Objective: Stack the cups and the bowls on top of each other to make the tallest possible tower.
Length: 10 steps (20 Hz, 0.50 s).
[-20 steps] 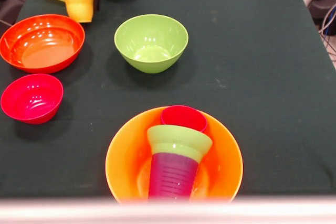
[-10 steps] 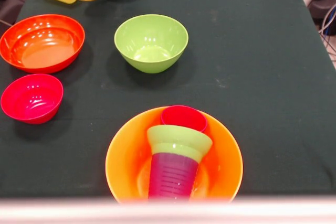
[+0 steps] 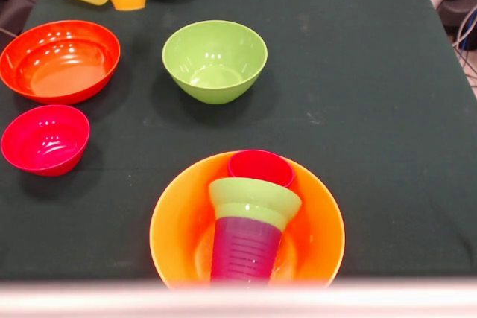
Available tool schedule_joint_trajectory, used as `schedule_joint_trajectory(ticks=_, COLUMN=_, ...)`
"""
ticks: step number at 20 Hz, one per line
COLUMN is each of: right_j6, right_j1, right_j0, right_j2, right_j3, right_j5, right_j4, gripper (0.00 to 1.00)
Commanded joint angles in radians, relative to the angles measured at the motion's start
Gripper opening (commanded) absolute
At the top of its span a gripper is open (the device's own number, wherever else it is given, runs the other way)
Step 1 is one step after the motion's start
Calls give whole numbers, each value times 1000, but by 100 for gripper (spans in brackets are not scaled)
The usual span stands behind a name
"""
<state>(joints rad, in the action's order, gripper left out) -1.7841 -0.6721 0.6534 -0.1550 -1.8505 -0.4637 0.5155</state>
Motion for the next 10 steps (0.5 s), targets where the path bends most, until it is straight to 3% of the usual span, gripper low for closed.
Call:
schedule_joint_trajectory(ticks=1, right_j6=198, right_j1=-32, right_j0=52, right_j2=-318, right_j3=92, right_j5=4, right_j4=-23, gripper=0)
schedule_joint_trajectory(ticks=10, right_j6=175, right_j1=15, right_j0=46, right_j2=-383, right_j3=197, right_j5=-91, right_j4=-11, gripper=0)
